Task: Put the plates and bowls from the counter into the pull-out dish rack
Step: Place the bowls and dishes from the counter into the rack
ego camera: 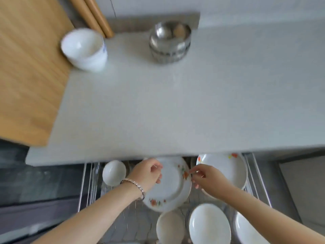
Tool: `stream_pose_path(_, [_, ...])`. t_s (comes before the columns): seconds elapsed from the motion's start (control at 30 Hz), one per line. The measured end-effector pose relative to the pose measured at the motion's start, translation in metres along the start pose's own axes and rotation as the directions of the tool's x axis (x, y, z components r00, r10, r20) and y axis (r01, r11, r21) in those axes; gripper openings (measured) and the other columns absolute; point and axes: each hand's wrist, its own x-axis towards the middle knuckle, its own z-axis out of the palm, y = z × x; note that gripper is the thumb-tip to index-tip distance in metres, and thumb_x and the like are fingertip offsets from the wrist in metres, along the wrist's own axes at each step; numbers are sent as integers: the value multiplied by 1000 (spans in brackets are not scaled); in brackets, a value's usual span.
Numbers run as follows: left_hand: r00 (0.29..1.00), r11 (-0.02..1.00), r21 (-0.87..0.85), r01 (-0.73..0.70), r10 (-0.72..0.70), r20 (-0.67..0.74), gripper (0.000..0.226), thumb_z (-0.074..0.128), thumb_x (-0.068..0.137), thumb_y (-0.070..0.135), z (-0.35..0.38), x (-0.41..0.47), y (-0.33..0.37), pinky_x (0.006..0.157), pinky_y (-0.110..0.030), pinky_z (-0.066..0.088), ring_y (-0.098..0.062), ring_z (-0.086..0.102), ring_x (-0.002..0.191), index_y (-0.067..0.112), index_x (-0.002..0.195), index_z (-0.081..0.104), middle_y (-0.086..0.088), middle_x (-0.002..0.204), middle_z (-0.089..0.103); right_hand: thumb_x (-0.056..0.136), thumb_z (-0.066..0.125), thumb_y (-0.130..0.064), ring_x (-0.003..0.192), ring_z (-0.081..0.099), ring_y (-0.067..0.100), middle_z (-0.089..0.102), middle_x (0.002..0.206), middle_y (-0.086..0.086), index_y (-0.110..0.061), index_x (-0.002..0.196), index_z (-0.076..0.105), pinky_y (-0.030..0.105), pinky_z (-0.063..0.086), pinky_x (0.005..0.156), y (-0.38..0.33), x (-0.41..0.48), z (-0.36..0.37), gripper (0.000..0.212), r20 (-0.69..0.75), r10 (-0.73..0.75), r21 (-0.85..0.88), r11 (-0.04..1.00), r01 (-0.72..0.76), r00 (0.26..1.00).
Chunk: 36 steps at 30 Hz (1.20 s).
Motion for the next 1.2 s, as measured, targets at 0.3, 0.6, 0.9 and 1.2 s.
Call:
stream_pose_path(0.3, [942, 996, -67, -66, 41, -333, 25, 40, 93, 11, -115, 71, 93, 52, -19, 39, -12, 60, 56, 22, 74, 52, 4, 67, 59, 96, 45, -17, 57, 58, 16, 58, 73, 6, -7, 101, 52, 21, 48, 53, -155, 68, -107, 13, -163, 1, 442, 894, 72, 987])
stream_pose_path(0.6, [933, 990, -141, -5, -46, -357, 29, 37, 88, 5, -154, 123, 57, 63, -24, 46, -24, 68, 79, 24, 74, 54, -3, 80, 65, 94, 46, -43, 103, 63, 32, 50, 118, 19, -12, 119, 46, 33, 57, 72, -250, 194, -142, 40, -234, 189, 737, 674, 48, 954])
stream_pose_path(0.9, [943, 964, -265, 25, -111, -315, 29, 38, 88, 2, -155, 119, 23, 61, -24, 46, -13, 61, 61, 20, 77, 56, 0, 72, 62, 97, 31, 0, 85, 62, 28, 52, 81, 15, -3, 125, 41, 45, 52, 94, -250, 198, -121, 30, -252, 120, 860, 483, 165, 960])
stream_pose_path(1.2, [991, 682, -727, -76, -30, -132, 66, 50, 89, 45, -145, 49, 64, 57, -36, 58, -21, 68, 79, 38, 145, 17, 0, 129, 47, 94, 33, 0, 69, 66, 33, 63, 84, 22, -4, 88, 51, 33, 61, 62, -169, 71, -64, 20, -53, 7, 712, 702, 33, 999])
